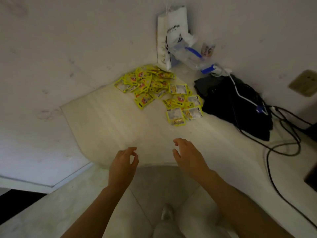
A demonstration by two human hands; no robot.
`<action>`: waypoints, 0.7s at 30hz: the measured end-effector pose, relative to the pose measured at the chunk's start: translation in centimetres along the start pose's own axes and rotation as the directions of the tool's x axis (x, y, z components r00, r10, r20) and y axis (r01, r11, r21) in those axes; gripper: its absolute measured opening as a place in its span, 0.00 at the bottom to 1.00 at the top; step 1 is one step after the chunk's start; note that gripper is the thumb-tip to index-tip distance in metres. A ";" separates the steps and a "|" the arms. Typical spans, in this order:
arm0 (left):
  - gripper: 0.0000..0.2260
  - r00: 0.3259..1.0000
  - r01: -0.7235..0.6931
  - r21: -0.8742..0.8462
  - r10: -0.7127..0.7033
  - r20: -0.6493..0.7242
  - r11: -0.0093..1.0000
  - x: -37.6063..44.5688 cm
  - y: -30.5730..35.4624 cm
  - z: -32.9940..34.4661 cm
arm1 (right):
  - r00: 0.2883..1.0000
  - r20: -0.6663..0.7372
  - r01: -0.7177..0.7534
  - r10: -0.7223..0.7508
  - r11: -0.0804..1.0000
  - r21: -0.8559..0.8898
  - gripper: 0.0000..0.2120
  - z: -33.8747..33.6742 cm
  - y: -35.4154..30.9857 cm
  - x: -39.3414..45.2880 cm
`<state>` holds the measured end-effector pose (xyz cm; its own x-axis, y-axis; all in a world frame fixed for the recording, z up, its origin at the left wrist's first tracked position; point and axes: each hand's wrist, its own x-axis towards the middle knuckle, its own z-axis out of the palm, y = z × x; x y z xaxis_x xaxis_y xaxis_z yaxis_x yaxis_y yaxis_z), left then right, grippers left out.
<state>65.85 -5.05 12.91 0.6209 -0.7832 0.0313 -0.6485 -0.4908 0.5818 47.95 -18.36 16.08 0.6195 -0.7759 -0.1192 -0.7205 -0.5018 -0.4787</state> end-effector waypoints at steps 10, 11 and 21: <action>0.12 0.999 0.031 0.002 -0.031 -0.022 1.000 13.6 1.2 1.2 | 0.999 0.033 0.013 -0.013 1.000 0.013 0.18 -2.1 0.3 14.0; 0.12 1.000 0.029 0.006 -0.029 -0.012 1.000 15.1 1.0 1.4 | 0.999 0.039 0.009 -0.009 1.000 0.006 0.18 -2.0 0.5 15.2; 0.13 0.982 -0.029 0.096 0.010 0.190 0.995 28.6 -0.4 3.1 | 0.950 0.109 -0.298 0.292 0.953 0.047 0.16 -0.5 3.1 23.3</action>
<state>82.52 -28.44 11.04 0.5194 -0.8463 -0.1182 -0.7052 -0.5026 0.5002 59.98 -38.18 12.29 0.4127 -0.8419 -0.3478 -0.8569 -0.2294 -0.4616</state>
